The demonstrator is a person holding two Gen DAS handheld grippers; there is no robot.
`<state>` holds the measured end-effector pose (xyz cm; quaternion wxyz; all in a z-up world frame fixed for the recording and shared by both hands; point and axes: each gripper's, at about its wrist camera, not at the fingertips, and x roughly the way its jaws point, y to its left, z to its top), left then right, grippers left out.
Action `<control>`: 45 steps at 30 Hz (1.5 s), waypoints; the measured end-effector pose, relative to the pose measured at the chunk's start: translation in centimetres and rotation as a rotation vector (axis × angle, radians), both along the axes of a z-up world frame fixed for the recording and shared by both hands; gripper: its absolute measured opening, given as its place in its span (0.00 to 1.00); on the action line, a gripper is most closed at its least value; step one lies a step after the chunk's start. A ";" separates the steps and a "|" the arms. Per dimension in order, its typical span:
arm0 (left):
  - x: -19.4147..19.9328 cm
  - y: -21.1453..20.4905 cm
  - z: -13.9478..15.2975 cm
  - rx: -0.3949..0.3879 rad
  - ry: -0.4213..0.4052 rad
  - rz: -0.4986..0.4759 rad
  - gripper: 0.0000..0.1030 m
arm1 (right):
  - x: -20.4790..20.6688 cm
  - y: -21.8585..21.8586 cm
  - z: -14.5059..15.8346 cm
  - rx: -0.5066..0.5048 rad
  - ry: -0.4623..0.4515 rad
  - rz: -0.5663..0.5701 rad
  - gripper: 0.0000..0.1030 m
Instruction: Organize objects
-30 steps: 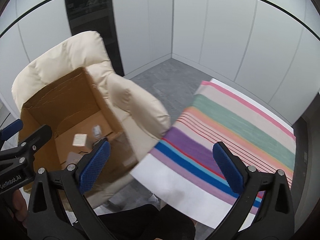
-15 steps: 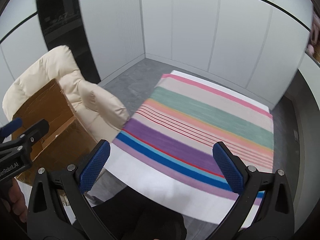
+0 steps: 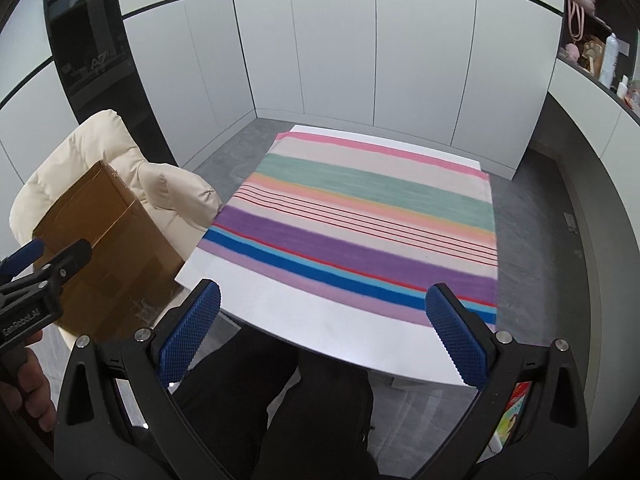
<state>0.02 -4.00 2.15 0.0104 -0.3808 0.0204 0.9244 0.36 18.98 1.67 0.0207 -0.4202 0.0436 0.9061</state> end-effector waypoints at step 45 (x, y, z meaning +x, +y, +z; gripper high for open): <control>1.8 1.7 -1.9 -0.021 -0.045 -0.012 1.00 | 1.5 -2.1 -1.2 0.094 -0.020 0.067 1.00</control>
